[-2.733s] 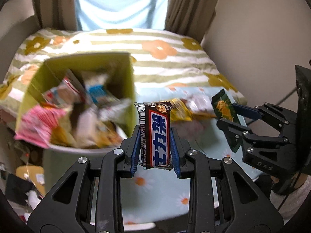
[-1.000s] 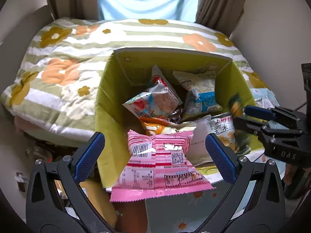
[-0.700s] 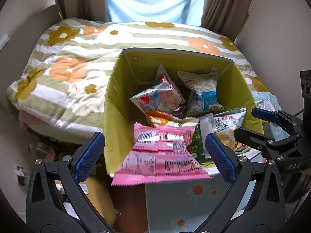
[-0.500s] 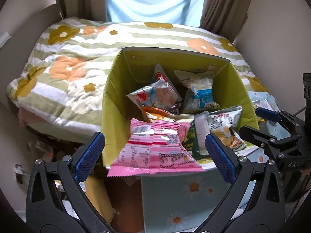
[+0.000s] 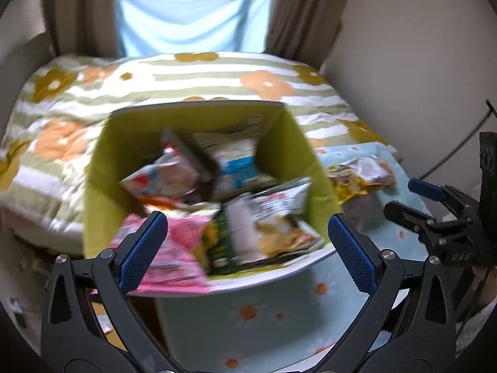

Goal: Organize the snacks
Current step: 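Move both tools back over the gold bag and white MPM bag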

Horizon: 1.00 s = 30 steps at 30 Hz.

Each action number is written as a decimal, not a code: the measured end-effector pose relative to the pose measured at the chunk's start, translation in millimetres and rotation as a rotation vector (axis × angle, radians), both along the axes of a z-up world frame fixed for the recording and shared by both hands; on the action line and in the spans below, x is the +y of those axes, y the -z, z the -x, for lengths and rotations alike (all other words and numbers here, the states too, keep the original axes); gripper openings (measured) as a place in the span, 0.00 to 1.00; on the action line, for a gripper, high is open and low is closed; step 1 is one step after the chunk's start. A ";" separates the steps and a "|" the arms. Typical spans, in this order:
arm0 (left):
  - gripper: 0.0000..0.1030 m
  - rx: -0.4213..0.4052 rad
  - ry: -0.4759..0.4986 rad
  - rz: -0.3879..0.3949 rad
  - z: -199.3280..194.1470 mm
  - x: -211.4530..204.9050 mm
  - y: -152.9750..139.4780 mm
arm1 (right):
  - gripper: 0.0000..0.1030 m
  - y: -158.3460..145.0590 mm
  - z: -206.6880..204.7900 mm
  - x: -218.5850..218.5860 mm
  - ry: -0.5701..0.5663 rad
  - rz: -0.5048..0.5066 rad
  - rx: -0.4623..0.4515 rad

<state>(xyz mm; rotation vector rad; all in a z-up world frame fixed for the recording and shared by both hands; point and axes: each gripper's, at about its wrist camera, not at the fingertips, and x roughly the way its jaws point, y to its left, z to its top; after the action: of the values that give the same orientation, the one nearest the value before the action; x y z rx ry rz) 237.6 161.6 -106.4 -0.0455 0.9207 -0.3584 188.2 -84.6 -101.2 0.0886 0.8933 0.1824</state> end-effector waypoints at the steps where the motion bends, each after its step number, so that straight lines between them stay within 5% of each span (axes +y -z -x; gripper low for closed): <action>1: 1.00 -0.004 0.009 0.001 0.5 -8.0 -1.8 | 0.99 -2.9 1.9 -11.0 0.019 0.004 -0.015; 8: 1.00 -0.028 0.065 -0.013 0.1 -81.9 -13.1 | 0.99 -15.0 1.3 -94.6 0.097 -0.029 -0.060; 18: 1.00 0.079 0.101 0.006 -17.5 -213.5 15.7 | 0.99 7.0 -34.5 -193.5 0.059 0.007 0.085; 23: 0.99 0.150 0.036 0.001 -40.8 -254.1 41.3 | 0.99 29.0 -58.1 -225.6 0.018 -0.055 0.146; 30: 0.99 0.271 -0.111 0.024 -84.4 -259.1 76.8 | 0.99 57.0 -100.9 -240.1 -0.049 -0.132 0.227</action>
<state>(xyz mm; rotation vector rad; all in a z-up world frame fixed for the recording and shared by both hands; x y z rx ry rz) 322.1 -97.4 -183.3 -0.1698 1.1765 -0.2638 289.1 -324.7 -158.2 0.2131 1.1102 0.2813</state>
